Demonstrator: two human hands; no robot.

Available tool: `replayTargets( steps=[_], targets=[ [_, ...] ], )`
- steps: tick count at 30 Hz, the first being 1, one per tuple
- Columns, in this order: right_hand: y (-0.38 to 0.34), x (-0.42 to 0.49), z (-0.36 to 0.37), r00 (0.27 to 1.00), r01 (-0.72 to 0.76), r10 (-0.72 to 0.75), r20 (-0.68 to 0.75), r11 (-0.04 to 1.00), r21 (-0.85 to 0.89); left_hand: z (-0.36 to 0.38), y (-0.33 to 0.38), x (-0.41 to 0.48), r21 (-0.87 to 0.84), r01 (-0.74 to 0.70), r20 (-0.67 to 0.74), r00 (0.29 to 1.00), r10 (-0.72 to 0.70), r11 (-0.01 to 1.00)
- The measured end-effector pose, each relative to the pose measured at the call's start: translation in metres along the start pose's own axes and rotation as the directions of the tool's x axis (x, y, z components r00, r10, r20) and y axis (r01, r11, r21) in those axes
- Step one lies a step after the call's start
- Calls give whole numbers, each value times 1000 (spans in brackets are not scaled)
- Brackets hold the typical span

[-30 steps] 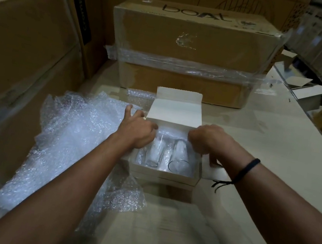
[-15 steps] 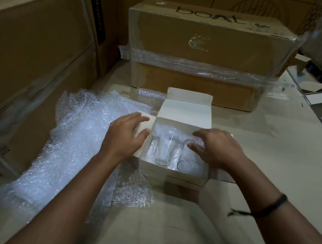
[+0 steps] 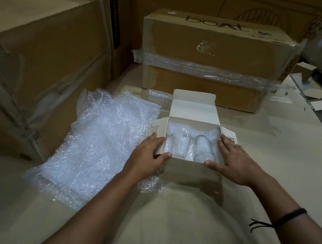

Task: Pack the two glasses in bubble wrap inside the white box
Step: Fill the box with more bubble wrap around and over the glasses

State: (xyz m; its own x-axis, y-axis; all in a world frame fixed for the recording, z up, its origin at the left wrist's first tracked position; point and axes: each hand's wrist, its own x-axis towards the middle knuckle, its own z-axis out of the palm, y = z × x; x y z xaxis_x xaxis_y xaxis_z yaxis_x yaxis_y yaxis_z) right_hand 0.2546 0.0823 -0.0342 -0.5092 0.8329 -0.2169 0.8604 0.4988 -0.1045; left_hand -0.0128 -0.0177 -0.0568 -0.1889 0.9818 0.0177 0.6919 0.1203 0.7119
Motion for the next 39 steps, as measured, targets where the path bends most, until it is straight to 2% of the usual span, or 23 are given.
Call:
replayTargets(
  steps=[2,4,5,7,8,9,10,12,14,16,19,21,25,27,29,30,33,35,37,39],
  targets=[
    [-3,-1,0,999,-32,32,-10,999,-24,-8,-1,-3,-12,-17,-19,1000,16,1000],
    [-13,-8,1,990,-56,50,-133,998,-43,-21,-11,-12,10,-27,-136,990,28,1000],
    [-20,-16,3,962,-32,28,-271,999,-11,-30,-20,-17,43,-22,-222,975,31,999],
    [-48,-36,11,836,95,-9,-548,987,128,-48,-45,-30,152,38,-360,933,19,988],
    [-67,-46,18,781,172,-13,-624,966,195,-57,-59,-36,223,102,-384,923,-9,969],
    [-86,-54,28,760,235,-38,-649,947,220,-66,-72,-41,300,174,-375,926,-52,938],
    [-105,-58,38,770,280,-78,-633,933,226,-72,-82,-44,369,237,-335,936,-109,899],
    [-136,-57,61,856,290,-125,-502,919,266,-81,-93,-47,419,313,-233,944,-232,852],
    [-157,-50,82,945,202,-115,-307,942,267,-84,-96,-48,407,311,-208,947,-245,859],
    [-167,-44,98,970,107,-62,-235,977,185,-87,-93,-47,418,303,-252,944,-211,856],
    [-173,-44,109,960,73,-49,-275,994,76,-95,-93,-47,298,299,-365,913,-181,907],
    [-173,-44,109,960,60,-40,-278,996,63,-100,-97,-44,256,279,-380,909,-169,926],
    [-176,-44,110,958,34,-26,-285,999,24,-106,-104,-30,271,234,-284,946,-155,934],
    [-178,-43,109,957,31,-22,-289,999,27,-103,-107,-17,365,168,-205,974,-97,916],
    [-178,-43,109,955,31,-21,-295,999,28,-98,-108,-6,448,159,-87,987,-134,880],
    [-178,-43,109,955,31,-22,-296,999,28,-96,-109,-2,446,174,-79,985,-155,878],
    [-178,-42,109,953,20,-6,-302,999,46,-96,-111,7,290,231,-234,958,-165,929],
    [-178,-41,109,950,22,-3,-312,998,58,-99,-116,13,201,211,-319,937,-140,956],
    [-177,-41,110,948,21,-2,-319,998,57,-99,-119,18,305,142,-262,963,-61,942],
    [-178,-42,109,947,20,0,-320,998,58,-95,-119,18,419,132,-127,988,-86,898]
  ],
)
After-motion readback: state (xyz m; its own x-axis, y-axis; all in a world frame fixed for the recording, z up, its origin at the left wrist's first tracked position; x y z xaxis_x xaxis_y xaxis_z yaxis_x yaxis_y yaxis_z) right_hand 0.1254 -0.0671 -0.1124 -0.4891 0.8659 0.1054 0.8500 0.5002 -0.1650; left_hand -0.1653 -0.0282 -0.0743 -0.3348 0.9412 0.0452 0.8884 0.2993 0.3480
